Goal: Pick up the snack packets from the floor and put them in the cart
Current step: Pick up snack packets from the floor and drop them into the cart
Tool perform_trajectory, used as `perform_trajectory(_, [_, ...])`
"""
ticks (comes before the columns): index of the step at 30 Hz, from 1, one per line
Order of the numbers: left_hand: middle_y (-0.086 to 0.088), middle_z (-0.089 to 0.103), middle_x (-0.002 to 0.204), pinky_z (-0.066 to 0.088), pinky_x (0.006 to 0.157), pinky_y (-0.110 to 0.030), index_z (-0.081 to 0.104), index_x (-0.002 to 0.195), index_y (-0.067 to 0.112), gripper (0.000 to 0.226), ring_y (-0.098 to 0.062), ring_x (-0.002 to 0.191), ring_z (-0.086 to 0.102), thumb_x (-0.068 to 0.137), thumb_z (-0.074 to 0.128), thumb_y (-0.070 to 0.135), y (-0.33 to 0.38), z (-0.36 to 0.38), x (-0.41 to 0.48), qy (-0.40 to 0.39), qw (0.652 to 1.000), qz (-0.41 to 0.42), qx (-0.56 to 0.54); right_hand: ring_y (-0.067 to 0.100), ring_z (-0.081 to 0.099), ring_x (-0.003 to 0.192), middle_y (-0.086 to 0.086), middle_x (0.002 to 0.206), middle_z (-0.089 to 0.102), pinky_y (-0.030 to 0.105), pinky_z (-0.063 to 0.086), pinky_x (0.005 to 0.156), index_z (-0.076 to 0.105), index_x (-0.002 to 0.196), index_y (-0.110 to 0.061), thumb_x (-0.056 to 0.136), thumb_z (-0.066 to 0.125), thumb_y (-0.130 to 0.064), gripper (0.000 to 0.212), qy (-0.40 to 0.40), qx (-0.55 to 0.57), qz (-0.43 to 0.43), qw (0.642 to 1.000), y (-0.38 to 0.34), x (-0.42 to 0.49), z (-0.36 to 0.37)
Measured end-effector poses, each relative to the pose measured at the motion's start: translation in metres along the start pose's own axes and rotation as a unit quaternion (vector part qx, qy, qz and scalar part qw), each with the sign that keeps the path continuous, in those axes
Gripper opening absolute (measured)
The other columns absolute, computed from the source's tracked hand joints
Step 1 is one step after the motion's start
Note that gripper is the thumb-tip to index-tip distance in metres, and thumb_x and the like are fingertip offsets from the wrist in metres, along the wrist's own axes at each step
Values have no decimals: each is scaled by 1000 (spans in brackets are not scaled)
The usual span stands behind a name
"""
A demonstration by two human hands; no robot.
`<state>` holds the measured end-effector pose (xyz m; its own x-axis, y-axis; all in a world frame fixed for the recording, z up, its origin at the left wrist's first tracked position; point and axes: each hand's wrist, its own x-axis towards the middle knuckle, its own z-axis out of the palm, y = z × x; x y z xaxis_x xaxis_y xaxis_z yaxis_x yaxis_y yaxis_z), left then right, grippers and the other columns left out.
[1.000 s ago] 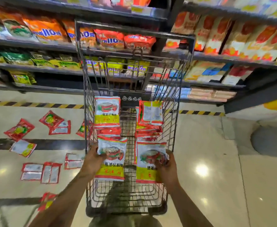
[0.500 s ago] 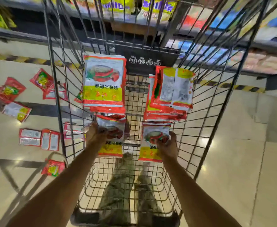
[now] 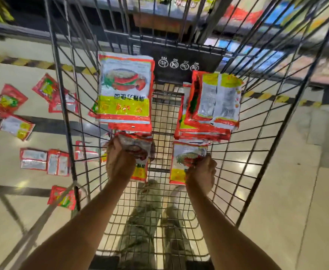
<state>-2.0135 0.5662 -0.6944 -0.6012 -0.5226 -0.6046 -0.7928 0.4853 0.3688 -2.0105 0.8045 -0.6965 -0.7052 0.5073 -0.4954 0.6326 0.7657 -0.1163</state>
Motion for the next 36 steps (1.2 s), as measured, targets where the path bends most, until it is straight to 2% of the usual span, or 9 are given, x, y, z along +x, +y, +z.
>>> perform_trajectory(3, [-16, 52, 130, 52, 90, -51, 44, 142, 10, 63, -37, 117, 51, 87, 67, 30, 27, -30, -28, -4, 994, 99, 49, 37, 56, 121, 15, 138, 52, 50, 58, 88, 37, 145, -17, 85, 72, -21, 69, -8, -34, -38, 999, -1, -17, -28])
perform_trajectory(6, [-14, 53, 130, 53, 90, -50, 44, 142, 14, 63, -36, 116, 51, 85, 64, 32, 43, -64, -44, 0, 981, 183, 66, 37, 53, 124, 15, 137, 52, 53, 58, 87, 41, 143, -15, 88, 67, -27, 62, -7, -18, -122, 992, -5, -33, -63])
perform_trajectory(9, [-10, 58, 125, 54, 88, -48, 52, 133, 15, 51, -35, 113, 57, 83, 59, 21, 64, -102, -71, 6, 977, 209, 37, 37, 53, 122, 16, 136, 53, 52, 58, 87, 43, 146, -13, 88, 69, -27, 66, 17, 10, -203, 979, -13, -53, -101])
perform_trajectory(11, [-10, 60, 124, 56, 85, -44, 57, 129, 15, 52, -36, 110, 60, 80, 47, 28, 73, -130, -93, 20, 975, 223, 1, 40, 53, 122, 18, 138, 53, 52, 58, 88, 42, 147, -12, 85, 73, -25, 71, 30, 22, -248, 968, -19, -70, -127])
perform_trajectory(16, [-15, 58, 131, 52, 90, -43, 57, 137, 12, 61, -36, 119, 58, 81, 49, 38, 57, -197, -162, 86, 966, 244, -29, 46, 58, 122, 26, 134, 57, 52, 56, 94, 46, 142, -7, 82, 72, -37, 72, 71, 35, -350, 933, -33, -129, -185])
perform_trajectory(22, [-11, 57, 124, 48, 92, -46, 54, 135, 15, 52, -35, 113, 54, 88, 66, 34, -20, -272, -260, 260, 936, 230, -57, 40, 44, 140, 18, 151, 48, 48, 40, 114, 43, 151, -15, 89, 71, -45, 74, 121, 19, -483, 867, -39, -236, -233])
perform_trajectory(30, [-12, 57, 126, 50, 92, -51, 54, 137, 18, 59, -38, 113, 57, 84, 63, 42, -176, -377, -391, 435, 884, 131, -110, 36, 38, 144, 14, 154, 44, 52, 45, 111, 37, 153, -23, 92, 61, -58, 74, 119, 16, -598, 792, -52, -402, -244])
perform_trajectory(33, [-11, 51, 141, 46, 100, -53, 45, 145, 23, 67, -37, 127, 50, 88, 69, 46, -239, -418, -424, 469, 875, 90, -76, 36, 45, 137, 11, 148, 46, 50, 47, 107, 39, 151, -21, 90, 60, -60, 75, 109, -7, -652, 751, -67, -462, -232])
perform_trajectory(36, [-12, 44, 154, 39, 109, -54, 40, 150, 29, 78, -36, 139, 42, 83, 57, 63, -303, -445, -442, 475, 877, 73, -5, 34, 41, 140, 11, 153, 41, 49, 45, 107, 39, 151, -23, 90, 61, -59, 73, 92, -26, -684, 723, -85, -514, -209])
